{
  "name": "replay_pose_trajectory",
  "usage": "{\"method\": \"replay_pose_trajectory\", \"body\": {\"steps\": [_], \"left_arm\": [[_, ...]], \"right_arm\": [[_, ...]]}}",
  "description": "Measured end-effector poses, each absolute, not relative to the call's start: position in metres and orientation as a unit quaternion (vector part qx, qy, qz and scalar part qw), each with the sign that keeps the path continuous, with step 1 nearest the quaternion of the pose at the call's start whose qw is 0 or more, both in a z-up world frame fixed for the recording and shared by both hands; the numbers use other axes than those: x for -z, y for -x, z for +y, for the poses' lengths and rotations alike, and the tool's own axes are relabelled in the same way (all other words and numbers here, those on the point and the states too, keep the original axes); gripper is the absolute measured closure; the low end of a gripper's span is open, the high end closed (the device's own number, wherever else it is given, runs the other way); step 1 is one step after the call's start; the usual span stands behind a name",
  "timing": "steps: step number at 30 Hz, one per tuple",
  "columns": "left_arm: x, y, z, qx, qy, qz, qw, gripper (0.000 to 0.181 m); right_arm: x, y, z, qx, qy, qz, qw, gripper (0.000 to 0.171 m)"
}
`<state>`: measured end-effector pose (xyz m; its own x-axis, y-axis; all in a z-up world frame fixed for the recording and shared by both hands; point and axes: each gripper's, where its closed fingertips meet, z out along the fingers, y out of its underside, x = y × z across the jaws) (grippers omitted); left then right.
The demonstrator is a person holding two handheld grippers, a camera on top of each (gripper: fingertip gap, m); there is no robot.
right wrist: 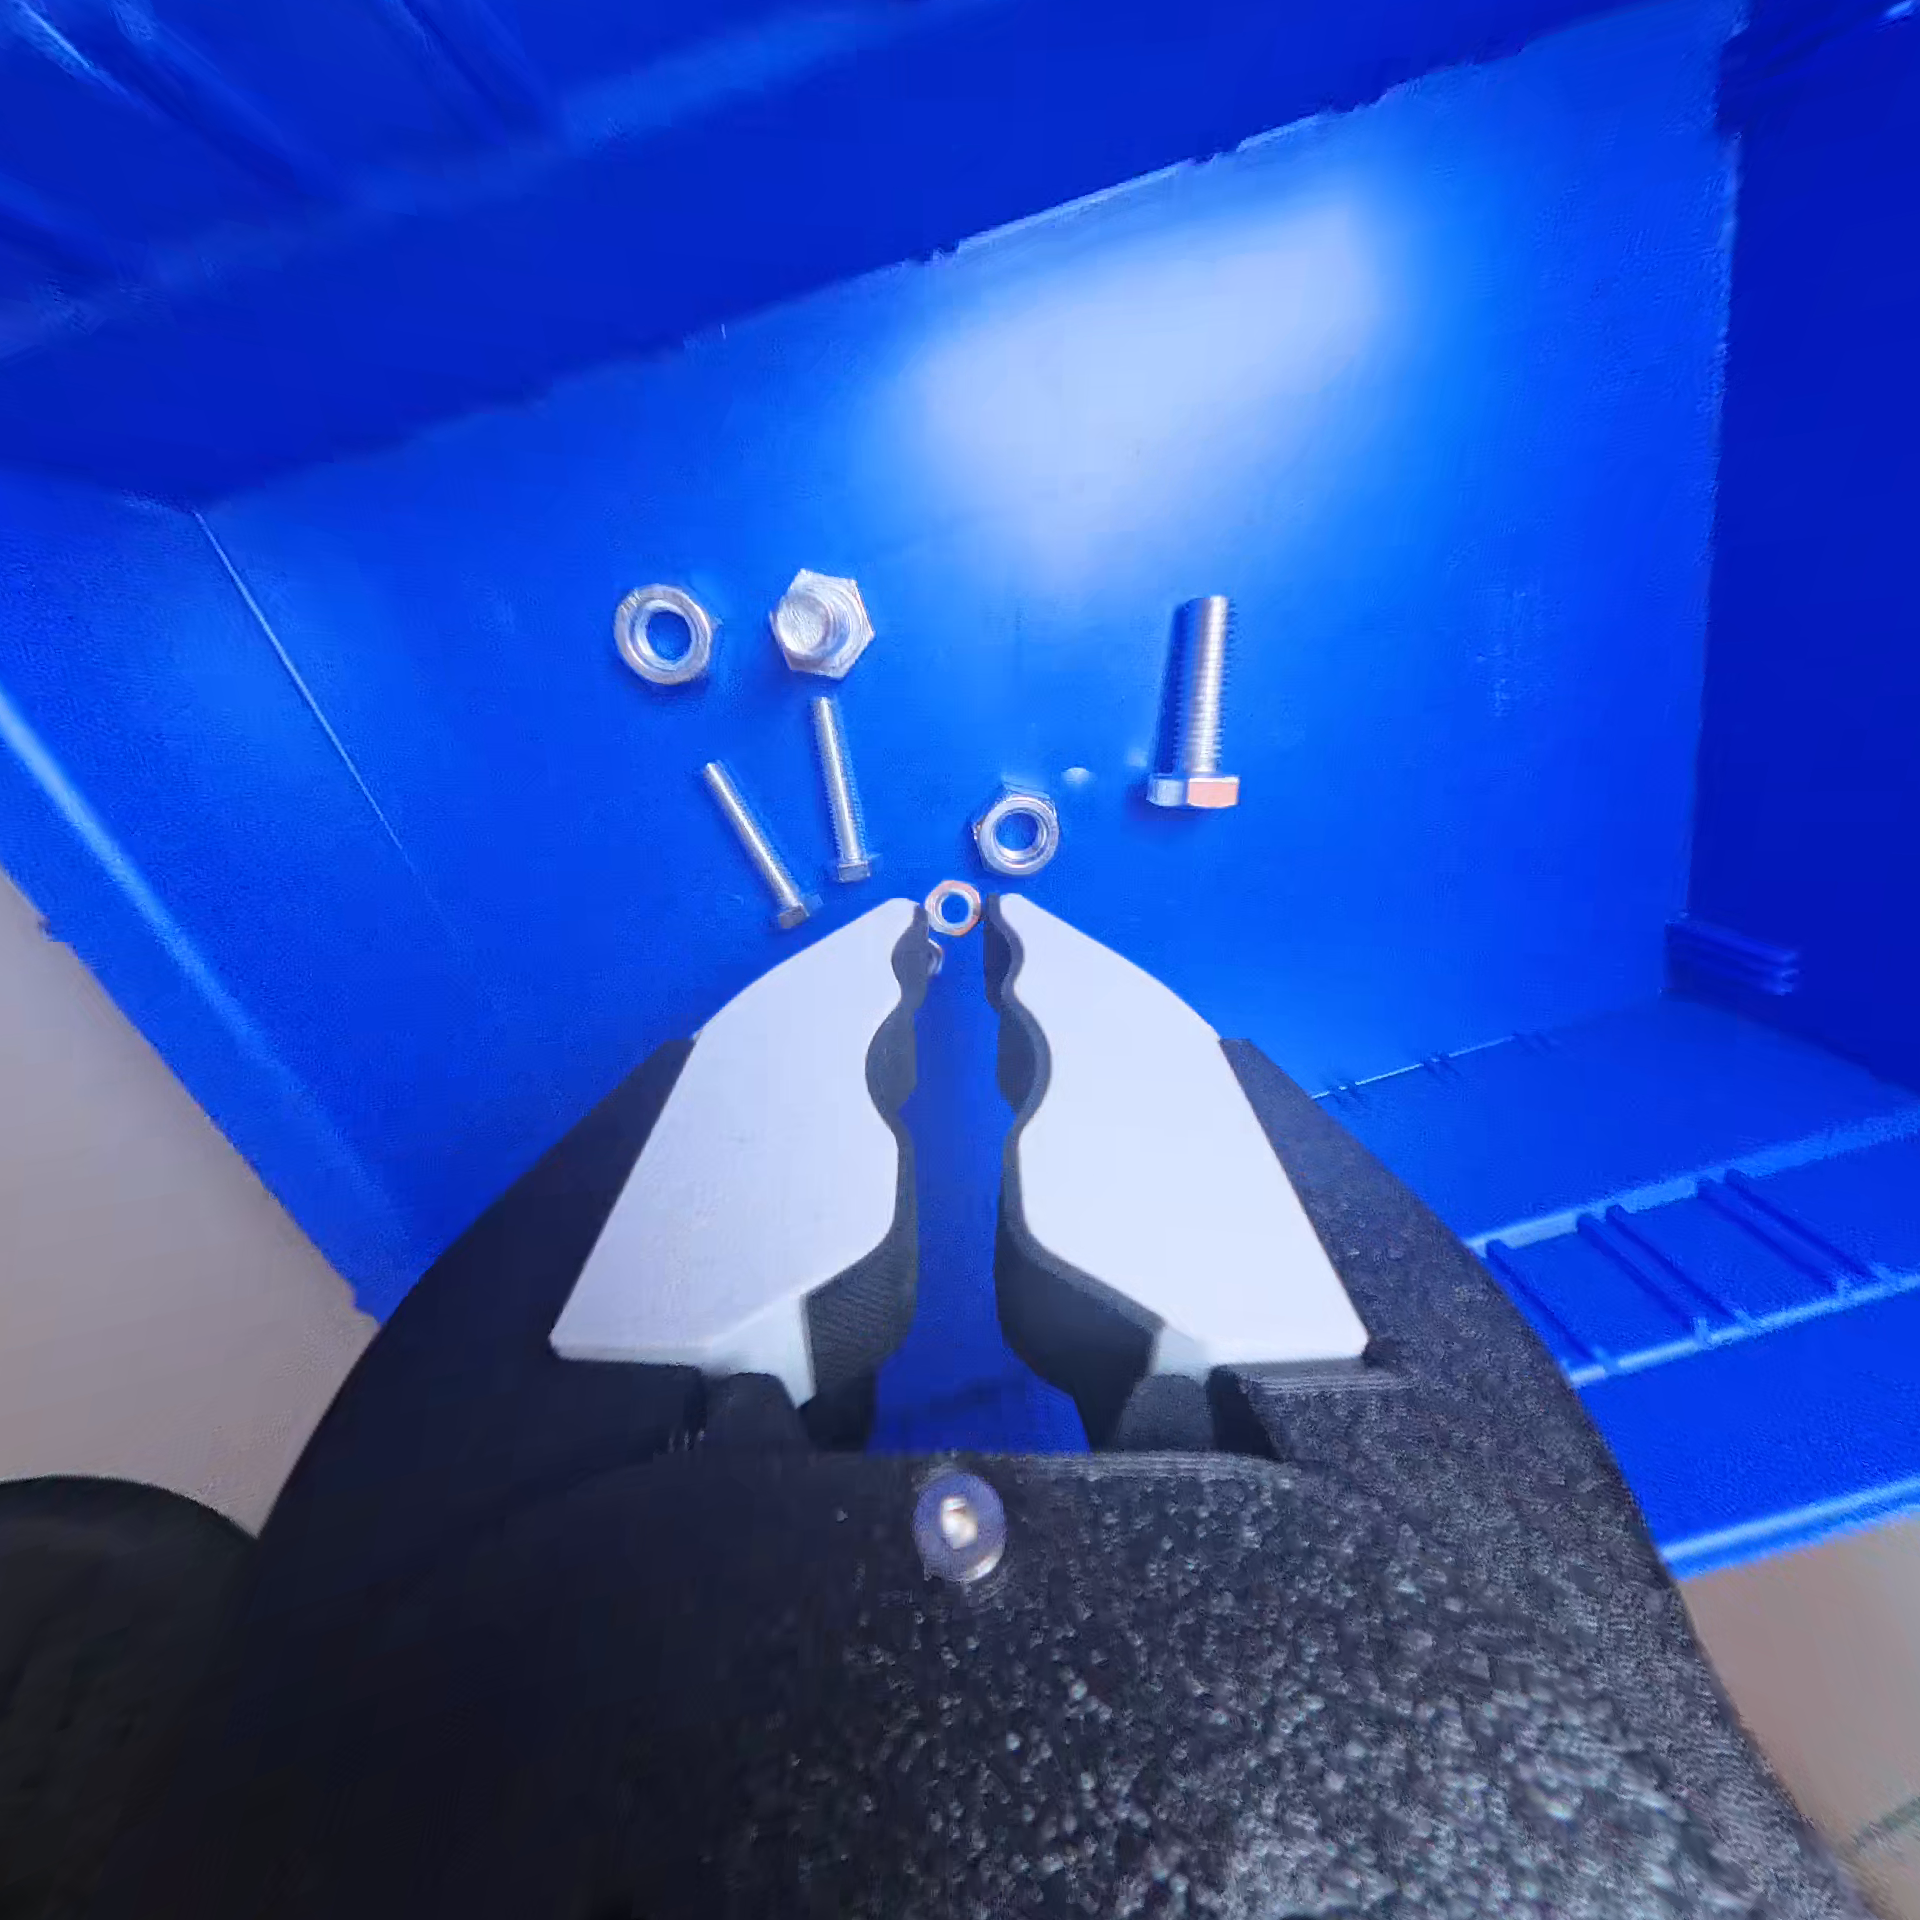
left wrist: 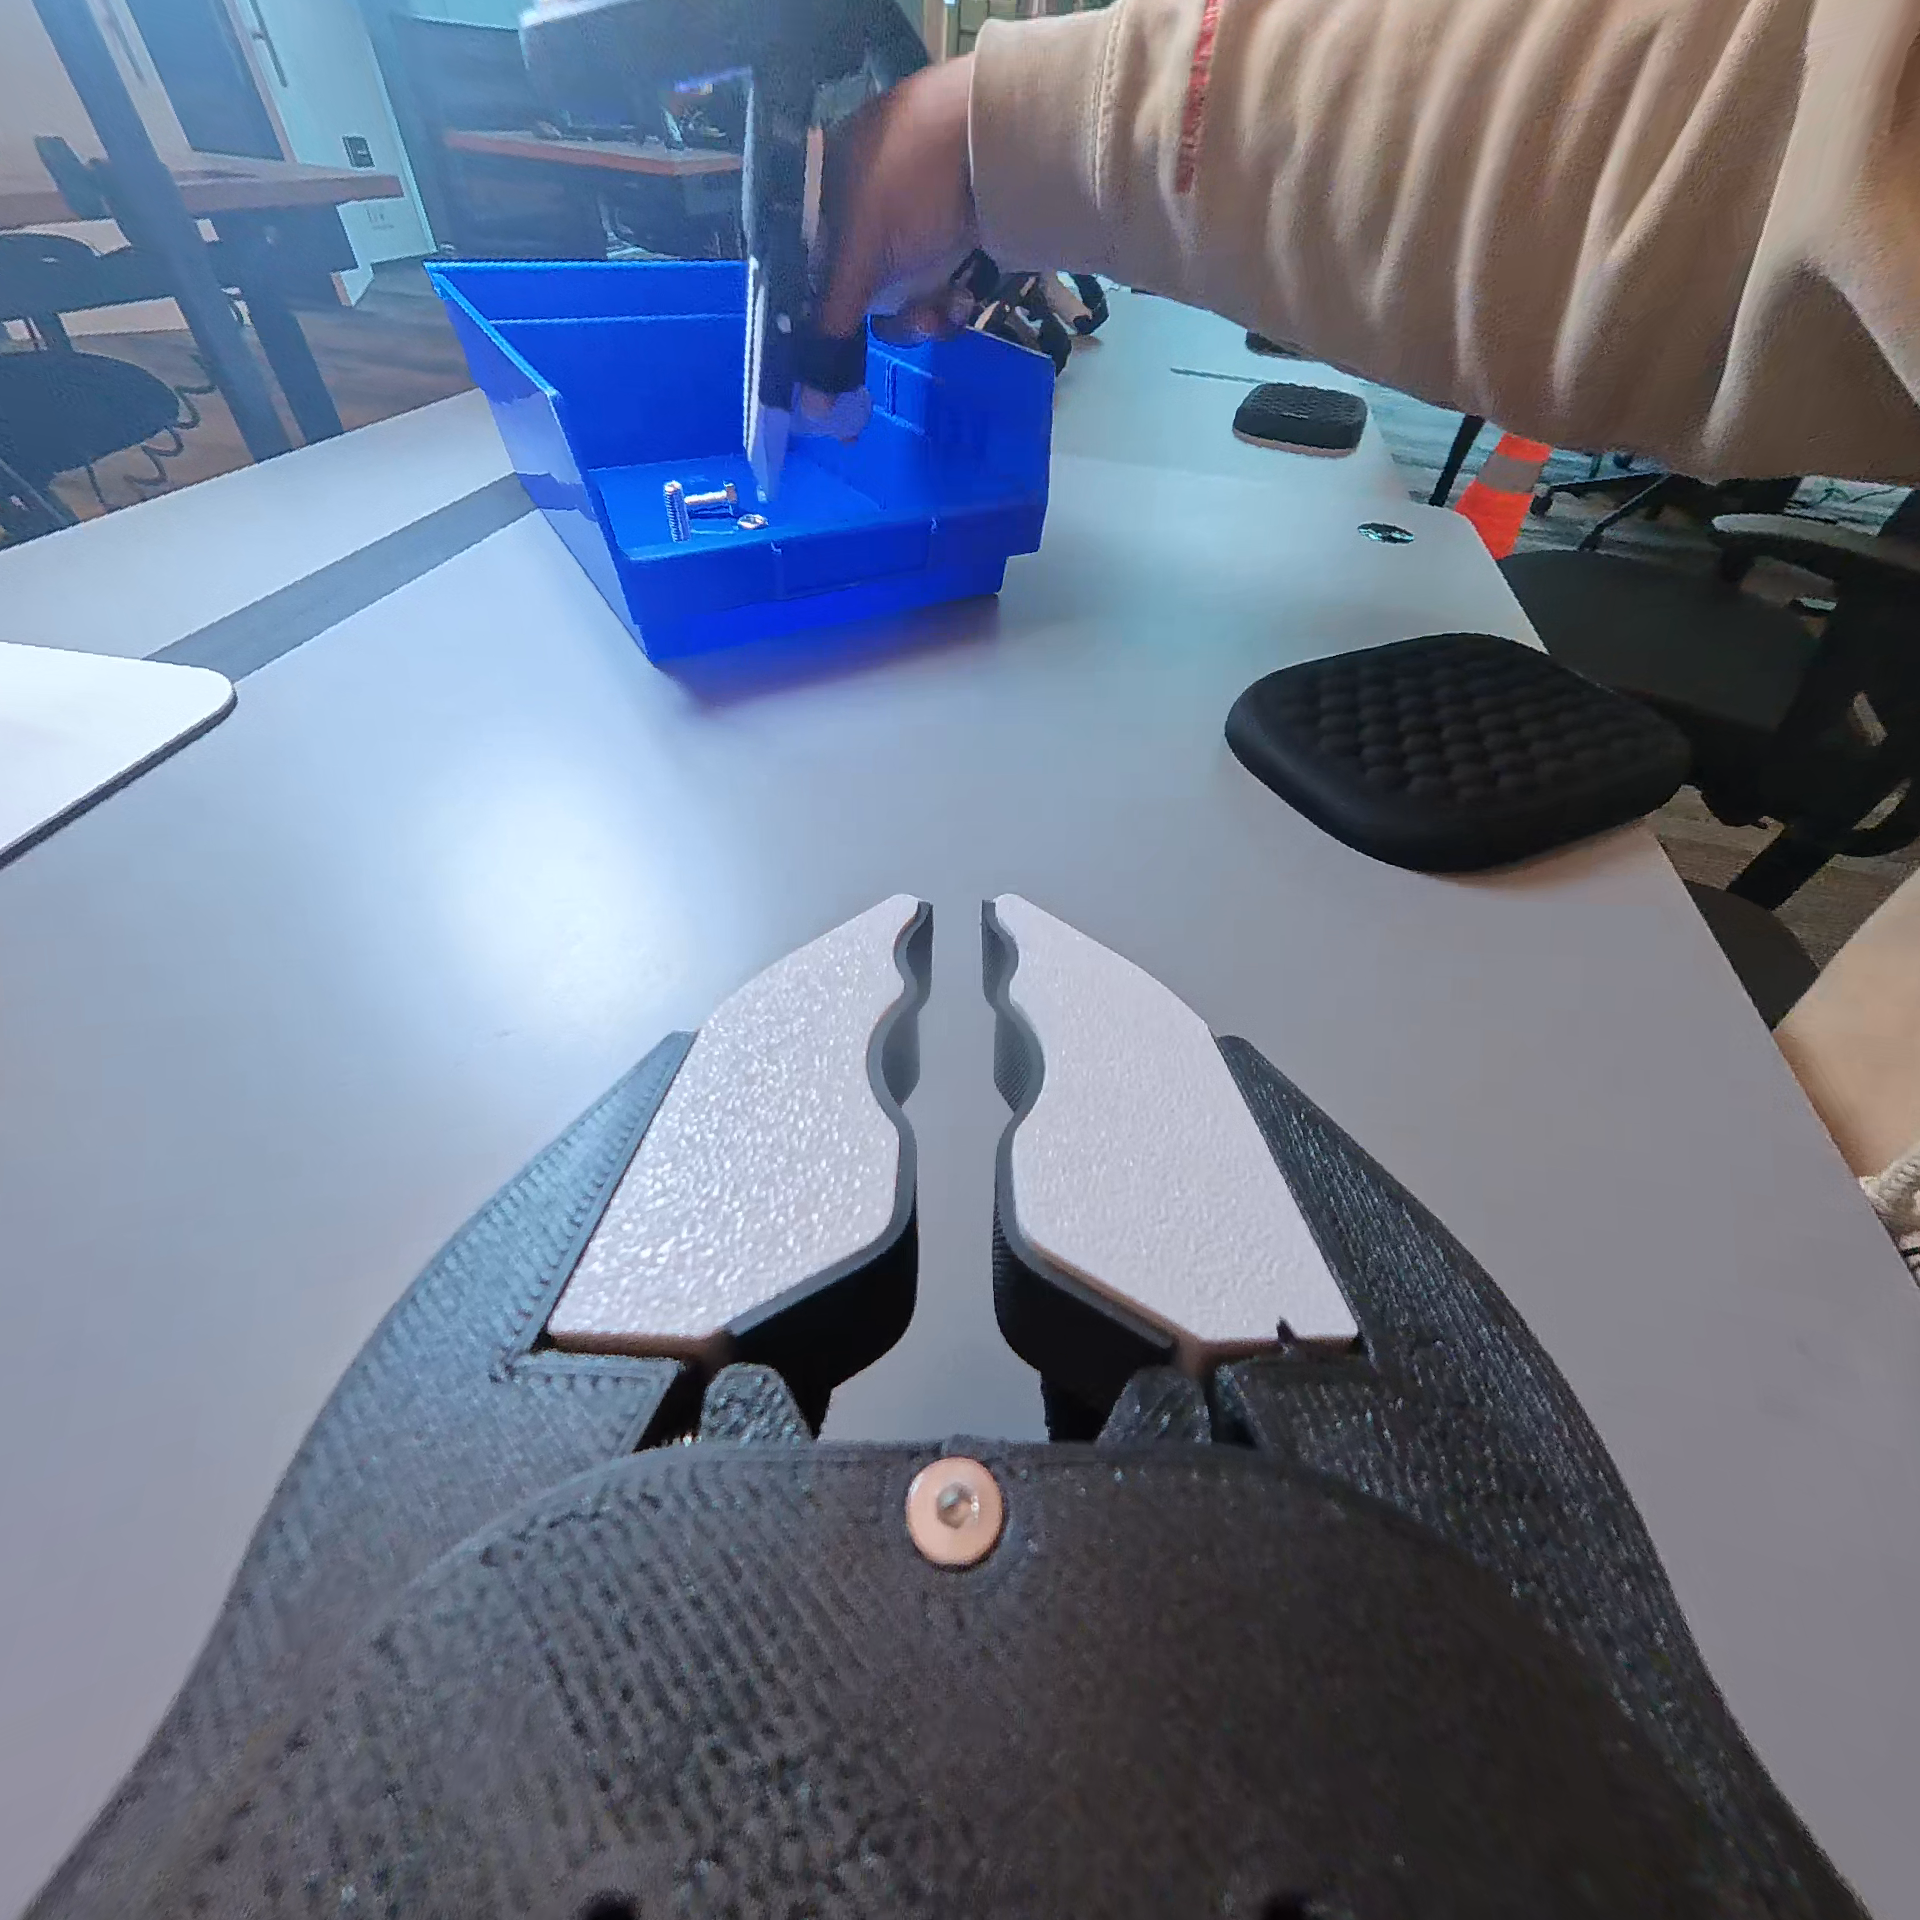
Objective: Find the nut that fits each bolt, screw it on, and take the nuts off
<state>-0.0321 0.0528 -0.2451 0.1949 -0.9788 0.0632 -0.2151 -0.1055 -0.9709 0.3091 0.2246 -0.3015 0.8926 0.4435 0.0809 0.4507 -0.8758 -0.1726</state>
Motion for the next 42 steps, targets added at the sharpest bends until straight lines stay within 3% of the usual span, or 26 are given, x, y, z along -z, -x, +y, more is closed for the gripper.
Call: {"method": "replay_pose_trajectory", "body": {"steps": [9,14,17,25,28,34,37,42], "left_arm": [[0.25,0.033,0.056,0.417,0.624,0.48,0.454,0.172],[0.249,0.035,0.058,0.416,0.627,0.476,0.456,0.172],[0.248,0.035,0.059,0.417,0.626,0.474,0.458,0.173],[0.234,0.044,0.069,0.422,0.621,0.445,0.487,0.175],[0.215,0.058,0.082,0.41,0.619,0.413,0.529,0.176],[0.159,0.149,0.129,0.273,0.67,0.359,0.59,0.176],[0.157,0.225,0.161,0.153,0.77,0.355,0.507,0.165],[0.212,0.322,0.181,0.02,0.896,0.371,0.241,0.157]], "right_arm": [[0.323,-0.307,0.217,0.036,0.961,-0.271,0.034,0.161],[0.313,-0.307,0.22,0.047,0.96,-0.271,0.054,0.151],[0.28,-0.286,0.228,0.033,0.951,-0.277,0.137,0.151],[0.14,-0.111,0.196,-0.17,0.758,-0.321,0.542,0.145],[0.134,-0.072,0.168,-0.24,0.706,-0.283,0.603,0.137],[0.184,-0.043,0.142,-0.272,0.688,-0.271,0.616,0.17],[0.195,-0.036,0.136,-0.282,0.689,-0.291,0.6,0.171],[0.19,-0.023,0.125,-0.298,0.672,-0.322,0.596,0.171]]}}
